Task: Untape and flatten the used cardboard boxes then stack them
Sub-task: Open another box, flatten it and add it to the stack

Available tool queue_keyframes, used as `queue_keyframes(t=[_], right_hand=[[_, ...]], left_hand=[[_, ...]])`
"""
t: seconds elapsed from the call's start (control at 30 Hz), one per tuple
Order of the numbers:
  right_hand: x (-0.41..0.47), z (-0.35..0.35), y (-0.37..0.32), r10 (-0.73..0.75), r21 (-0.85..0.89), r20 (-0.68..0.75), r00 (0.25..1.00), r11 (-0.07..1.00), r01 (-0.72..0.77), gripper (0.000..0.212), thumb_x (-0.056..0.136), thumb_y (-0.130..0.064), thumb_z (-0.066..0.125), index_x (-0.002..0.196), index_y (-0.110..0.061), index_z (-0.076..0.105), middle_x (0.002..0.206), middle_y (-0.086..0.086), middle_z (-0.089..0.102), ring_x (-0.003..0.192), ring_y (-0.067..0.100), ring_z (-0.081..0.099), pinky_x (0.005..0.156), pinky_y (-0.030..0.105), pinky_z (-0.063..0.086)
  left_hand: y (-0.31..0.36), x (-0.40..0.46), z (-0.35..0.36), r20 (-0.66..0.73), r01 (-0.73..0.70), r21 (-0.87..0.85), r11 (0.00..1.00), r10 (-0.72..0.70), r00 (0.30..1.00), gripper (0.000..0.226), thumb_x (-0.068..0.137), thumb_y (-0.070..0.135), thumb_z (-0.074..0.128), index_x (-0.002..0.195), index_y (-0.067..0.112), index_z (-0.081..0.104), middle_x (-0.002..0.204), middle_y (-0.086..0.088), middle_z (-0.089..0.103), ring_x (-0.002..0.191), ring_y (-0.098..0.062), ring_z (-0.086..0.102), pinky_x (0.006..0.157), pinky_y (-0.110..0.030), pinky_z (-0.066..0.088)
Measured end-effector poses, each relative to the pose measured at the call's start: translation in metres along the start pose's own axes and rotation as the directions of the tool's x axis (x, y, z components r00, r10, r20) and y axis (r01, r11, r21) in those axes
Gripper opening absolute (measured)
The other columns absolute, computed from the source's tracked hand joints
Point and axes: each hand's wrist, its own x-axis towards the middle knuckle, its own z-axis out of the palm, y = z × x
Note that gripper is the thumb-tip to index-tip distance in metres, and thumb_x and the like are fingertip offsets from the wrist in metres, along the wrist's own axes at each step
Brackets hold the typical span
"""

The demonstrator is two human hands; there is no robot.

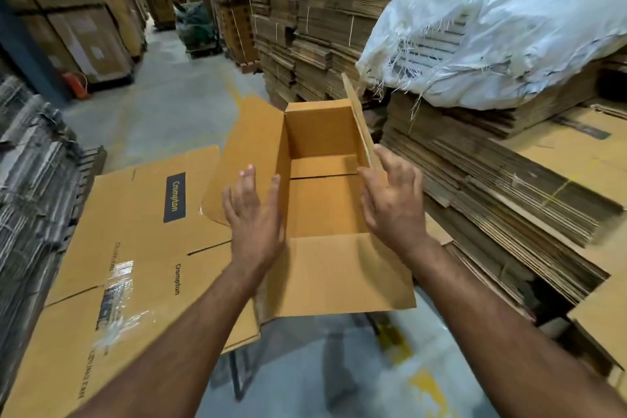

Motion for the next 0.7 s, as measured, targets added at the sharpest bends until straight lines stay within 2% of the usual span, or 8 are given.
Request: queue_keyframes(t=[0.07, 0.17, 0.3, 0.37, 0.47, 0.57, 0.67, 0.7], right_hand=[[-0.001, 0.005, 0.001, -0.078, 0.050, 0.246, 0.966, 0.996, 0.068, 0.031, 0.091, -0.018, 0.060, 0.120, -0.007, 0.062, 0.139, 0.021, 0.048, 0.119, 0.036, 0.050, 0.096, 0.053, 0.046], [-0.006, 0.010, 0.017, 0.023, -0.044, 0.531, 0.847, 0.999, 0.001, 0.048, 0.089, -0.027, 0.063, 0.135, -0.016, 0.052, 0.144, 0.016, 0.045, 0.128, 0.033, 0.046, 0.105, 0.055, 0.039], [-0.013, 0.005, 0.037, 0.321, -0.179, 0.259, 0.911, 0.943, -0.281, 0.069, 0.087, -0.020, 0.069, 0.147, -0.016, 0.036, 0.153, 0.017, 0.027, 0.136, 0.034, 0.034, 0.108, 0.058, 0.034], [-0.012, 0.003, 0.047, 0.469, -0.310, 0.121, 0.875, 0.855, -0.415, 0.084, 0.083, -0.019, 0.072, 0.152, -0.015, 0.023, 0.156, 0.015, 0.008, 0.141, 0.035, 0.019, 0.113, 0.059, 0.019], [-0.013, 0.005, 0.052, 0.564, -0.562, 0.193, 0.803, 0.735, -0.381, 0.085, 0.074, -0.007, 0.075, 0.148, -0.012, 0.032, 0.158, 0.020, 0.002, 0.147, 0.038, 0.002, 0.115, 0.064, 0.003], [-0.022, 0.018, 0.048, 0.597, -0.589, 0.526, 0.605, 0.770, -0.247, 0.070, 0.091, -0.057, 0.056, 0.144, -0.013, 0.043, 0.157, 0.022, 0.022, 0.148, 0.040, 0.012, 0.116, 0.063, 0.013], [-0.030, 0.030, 0.042, 0.541, -0.338, 0.793, 0.279, 0.773, -0.537, 0.085, 0.090, -0.077, 0.028, 0.157, -0.026, 0.017, 0.161, 0.021, 0.010, 0.148, 0.041, 0.011, 0.119, 0.056, 0.016], [-0.033, 0.032, 0.040, 0.495, -0.272, 0.838, 0.228, 0.742, -0.612, 0.088, 0.089, -0.079, 0.027, 0.158, -0.026, 0.013, 0.161, 0.020, 0.006, 0.148, 0.041, 0.012, 0.119, 0.055, 0.019]], left_hand=[[0.016, 0.004, 0.000, 0.183, -0.117, 0.045, 0.992, 0.106, 0.977, 0.061, 0.093, 0.027, 0.056, 0.149, 0.023, 0.033, 0.160, -0.017, -0.005, 0.148, -0.035, -0.007, 0.117, -0.053, -0.006], [0.023, 0.006, 0.009, 0.348, -0.211, 0.060, 0.976, 0.177, 0.921, 0.058, 0.096, 0.039, 0.049, 0.150, 0.027, 0.029, 0.161, -0.017, -0.010, 0.148, -0.035, -0.012, 0.119, -0.056, -0.004], [0.003, 0.006, 0.028, 0.465, -0.117, 0.092, 0.989, 0.061, 0.883, 0.072, 0.094, 0.064, 0.034, 0.154, 0.027, 0.020, 0.161, -0.018, -0.014, 0.148, -0.035, -0.016, 0.115, -0.059, -0.008], [-0.007, 0.008, 0.035, 0.546, -0.038, 0.081, 0.996, -0.013, 0.838, 0.086, 0.089, 0.075, 0.027, 0.156, 0.022, 0.013, 0.161, -0.019, -0.015, 0.148, -0.035, -0.014, 0.116, -0.056, -0.006], [-0.013, 0.009, 0.041, 0.654, 0.088, -0.003, 0.996, -0.065, 0.754, 0.098, 0.085, 0.080, 0.029, 0.157, 0.018, 0.005, 0.160, -0.019, -0.015, 0.149, -0.034, -0.006, 0.119, -0.055, 0.006], [-0.012, 0.011, 0.045, 0.700, 0.127, -0.039, 0.991, -0.063, 0.711, 0.104, 0.082, 0.081, 0.035, 0.157, 0.017, 0.002, 0.160, -0.020, -0.014, 0.149, -0.035, -0.002, 0.119, -0.054, 0.015], [-0.015, 0.015, 0.047, 0.737, 0.114, -0.024, 0.993, -0.060, 0.673, 0.119, 0.070, 0.087, 0.039, 0.156, 0.017, -0.002, 0.160, -0.022, -0.015, 0.149, -0.036, -0.004, 0.119, -0.053, 0.017], [-0.016, 0.016, 0.048, 0.743, 0.115, -0.041, 0.992, -0.047, 0.667, 0.123, 0.065, 0.089, 0.039, 0.156, 0.017, -0.003, 0.159, -0.023, -0.014, 0.149, -0.037, -0.004, 0.119, -0.053, 0.016]])
